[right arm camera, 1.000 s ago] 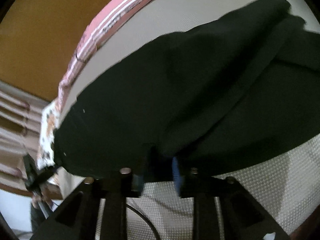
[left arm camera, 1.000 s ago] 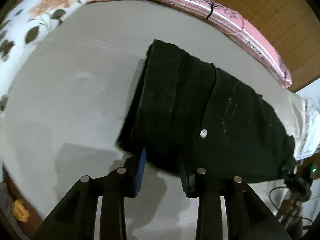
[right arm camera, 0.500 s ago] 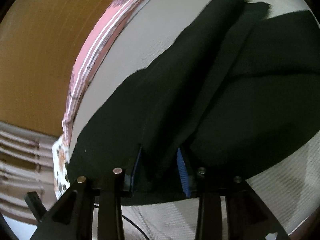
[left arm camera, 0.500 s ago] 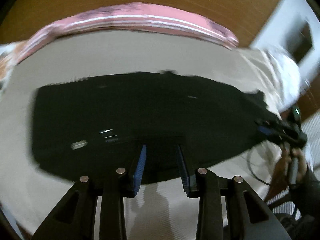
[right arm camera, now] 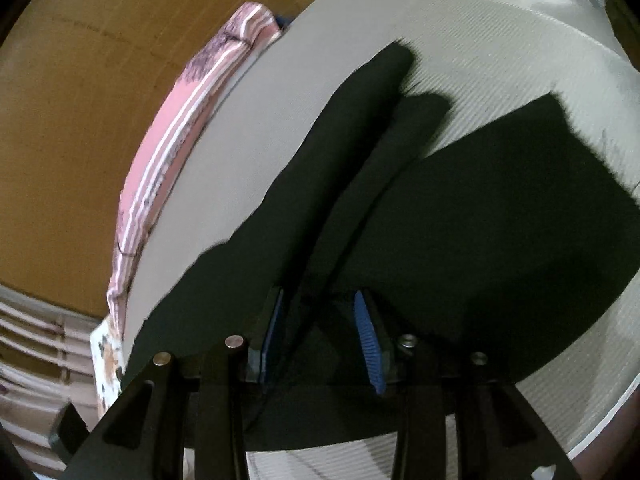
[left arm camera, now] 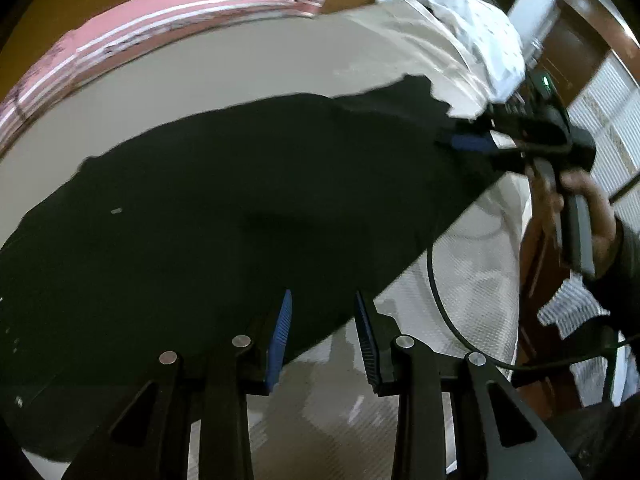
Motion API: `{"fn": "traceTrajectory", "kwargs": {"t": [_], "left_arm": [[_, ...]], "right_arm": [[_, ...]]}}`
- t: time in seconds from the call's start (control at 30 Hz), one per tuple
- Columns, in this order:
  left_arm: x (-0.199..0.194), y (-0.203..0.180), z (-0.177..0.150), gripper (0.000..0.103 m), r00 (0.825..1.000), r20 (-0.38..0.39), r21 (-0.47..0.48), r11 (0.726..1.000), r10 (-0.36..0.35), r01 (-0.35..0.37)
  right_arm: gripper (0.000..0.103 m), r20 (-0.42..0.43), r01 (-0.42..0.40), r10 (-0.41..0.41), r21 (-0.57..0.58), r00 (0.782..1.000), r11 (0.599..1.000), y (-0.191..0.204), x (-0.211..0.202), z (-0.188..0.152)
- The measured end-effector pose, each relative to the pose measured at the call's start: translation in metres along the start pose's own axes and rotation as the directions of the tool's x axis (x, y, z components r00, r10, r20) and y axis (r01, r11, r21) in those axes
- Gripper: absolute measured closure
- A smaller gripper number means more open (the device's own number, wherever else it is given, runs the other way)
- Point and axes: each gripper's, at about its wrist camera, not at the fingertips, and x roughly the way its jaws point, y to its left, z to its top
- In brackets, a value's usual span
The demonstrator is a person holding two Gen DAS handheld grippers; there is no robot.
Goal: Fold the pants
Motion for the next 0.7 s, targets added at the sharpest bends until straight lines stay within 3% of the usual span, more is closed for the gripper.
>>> {"fn": "traceTrajectory", "kwargs": {"t": [0.27,0.5,0.7], "left_arm": [[0.023,-0.021,0.002,0.069,0.999,-0.030,0.041,0.999,-0.011,0.012],[0.029,-0.030,0.003,0.069,1.000,-0.029,0.073,0.997,-0.003,0.006],[0.034,-0.032,0.006,0.069,1.000,-0.020,0.072,0.997,0.012,-0.010]], "right_arm": [[0.069,0.086,0.065,-0.068,0.035,0.994,0.997,-0.030,-0.016,0.044],[0.070,0.070,0.114,-0.118,0.049,0.991,0.992,-0.038,-0.003,0.068],[0.068,0.082,0.095,-0.101,0.072,0.992,0.993,-0.041,0.000,0.076]]}}
